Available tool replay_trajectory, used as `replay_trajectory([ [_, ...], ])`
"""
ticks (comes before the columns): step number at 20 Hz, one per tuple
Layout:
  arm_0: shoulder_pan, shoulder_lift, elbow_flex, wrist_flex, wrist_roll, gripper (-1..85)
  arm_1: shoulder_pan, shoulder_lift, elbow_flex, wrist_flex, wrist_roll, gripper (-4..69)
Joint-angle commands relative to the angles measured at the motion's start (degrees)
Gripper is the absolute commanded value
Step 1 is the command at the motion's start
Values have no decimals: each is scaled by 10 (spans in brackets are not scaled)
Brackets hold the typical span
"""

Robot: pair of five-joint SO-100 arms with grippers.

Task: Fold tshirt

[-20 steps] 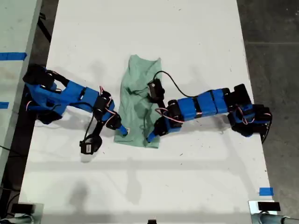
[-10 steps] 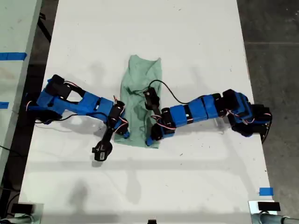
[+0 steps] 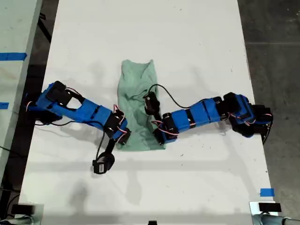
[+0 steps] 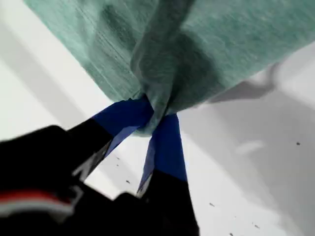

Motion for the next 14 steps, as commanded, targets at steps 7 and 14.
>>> replay_trajectory([
  [7,-71,264,-39,73,54,1,98,165,-123,32,-151,-12],
  [14,-260,304,15,83,133,1,250,149,-120,-87,-248,-12],
])
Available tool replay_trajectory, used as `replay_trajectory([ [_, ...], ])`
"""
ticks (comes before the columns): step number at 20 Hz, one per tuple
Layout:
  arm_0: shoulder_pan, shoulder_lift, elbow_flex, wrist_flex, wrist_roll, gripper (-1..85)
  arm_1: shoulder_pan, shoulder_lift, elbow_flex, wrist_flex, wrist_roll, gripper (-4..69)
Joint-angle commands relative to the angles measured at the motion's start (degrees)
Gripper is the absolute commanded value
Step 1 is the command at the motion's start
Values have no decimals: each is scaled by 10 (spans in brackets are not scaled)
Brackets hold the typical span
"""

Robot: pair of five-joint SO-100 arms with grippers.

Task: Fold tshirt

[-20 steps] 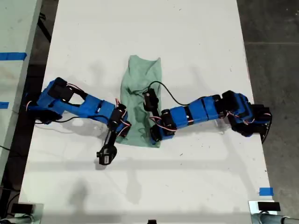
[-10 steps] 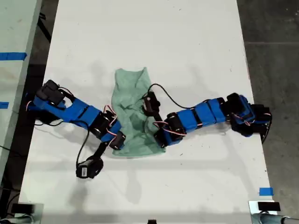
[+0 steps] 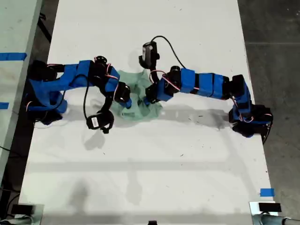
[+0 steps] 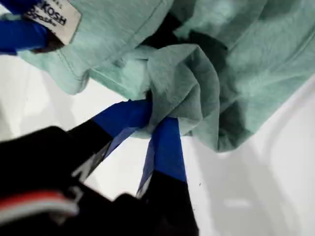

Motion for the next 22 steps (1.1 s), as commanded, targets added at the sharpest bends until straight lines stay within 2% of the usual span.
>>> replay_trajectory([
  [1,-62,48,14,-5,19,1,44,36,-34,-57,-25,-12],
  [7,-163,52,89,-40,49,12,102,22,-28,-83,-56,-14],
  [8,-192,62,113,-47,52,61,119,22,-25,-79,-60,-15],
  [9,-227,83,146,-63,65,146,139,23,-25,-63,-58,18],
  [10,-267,115,184,-76,70,225,159,29,-25,-41,-57,219],
  [11,-310,157,228,-98,87,283,182,41,-24,-9,-53,295],
  [12,-352,192,258,-104,98,306,203,58,-16,13,-70,427],
  [15,-468,297,348,-113,119,327,272,131,24,88,-112,359],
  [17,-523,380,420,-143,144,323,318,209,96,104,-140,327],
  [20,-540,479,503,-171,159,314,375,364,265,109,-166,302],
  [22,-530,533,566,-194,156,310,397,486,413,89,-173,285],
])
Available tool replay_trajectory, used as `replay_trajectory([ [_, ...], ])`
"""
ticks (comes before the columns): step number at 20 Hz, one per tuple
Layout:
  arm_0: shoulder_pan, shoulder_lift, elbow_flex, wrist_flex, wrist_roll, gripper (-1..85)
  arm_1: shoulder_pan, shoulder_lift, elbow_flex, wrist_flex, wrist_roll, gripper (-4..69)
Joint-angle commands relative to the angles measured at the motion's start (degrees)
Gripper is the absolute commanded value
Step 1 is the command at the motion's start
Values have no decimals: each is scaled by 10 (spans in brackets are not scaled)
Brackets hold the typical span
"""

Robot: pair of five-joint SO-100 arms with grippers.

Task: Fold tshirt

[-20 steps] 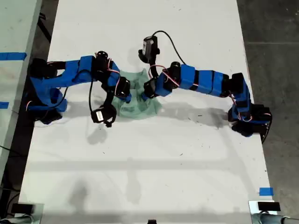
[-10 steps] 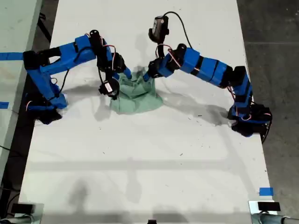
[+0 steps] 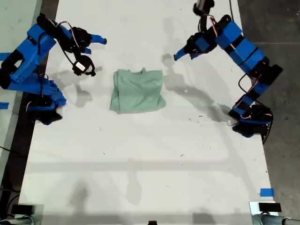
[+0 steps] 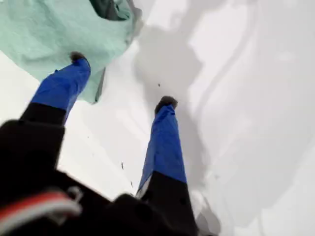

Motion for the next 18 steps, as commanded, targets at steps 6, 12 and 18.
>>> replay_trajectory([
  [6,114,425,330,-185,-50,137,-20,499,469,-62,75,202],
  [12,240,751,556,-174,-162,1,-134,892,809,-102,286,13],
  [18,380,843,700,-163,-323,35,-247,1058,1017,-97,454,-15],
])
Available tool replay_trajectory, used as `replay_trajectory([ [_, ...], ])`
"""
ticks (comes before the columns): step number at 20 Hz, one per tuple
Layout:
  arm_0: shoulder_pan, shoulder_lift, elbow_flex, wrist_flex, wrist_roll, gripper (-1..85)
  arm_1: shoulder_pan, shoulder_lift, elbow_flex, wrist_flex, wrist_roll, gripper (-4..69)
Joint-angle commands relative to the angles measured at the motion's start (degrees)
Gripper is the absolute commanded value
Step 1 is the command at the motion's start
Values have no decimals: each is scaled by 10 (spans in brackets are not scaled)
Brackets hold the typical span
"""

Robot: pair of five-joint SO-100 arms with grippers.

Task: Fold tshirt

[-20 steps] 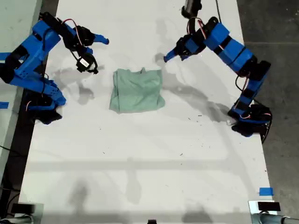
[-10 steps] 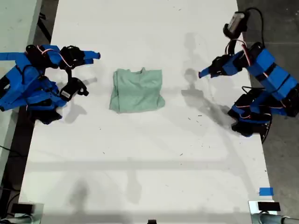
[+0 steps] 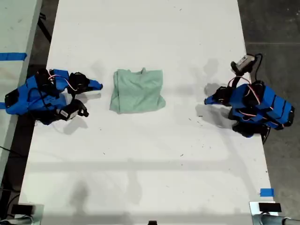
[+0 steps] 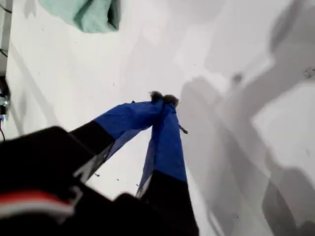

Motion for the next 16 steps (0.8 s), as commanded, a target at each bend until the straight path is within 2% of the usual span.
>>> replay_trajectory([
  [1,55,57,13,24,-73,79,-27,-2,25,1,87,-1],
  [2,74,57,12,24,-71,96,-37,17,27,-6,116,60],
  [4,126,57,11,25,-76,118,-47,18,28,-9,78,73],
  [6,185,57,12,25,-71,121,-43,18,28,-10,76,78],
  [7,216,57,12,25,-71,121,-43,18,28,-10,-6,78],
  [9,266,57,12,25,-71,121,-44,18,28,-10,-286,77],
  [10,285,57,12,25,-71,121,-46,19,26,-4,-308,66],
  [16,323,57,12,25,-70,121,-47,19,26,-4,-301,52],
])
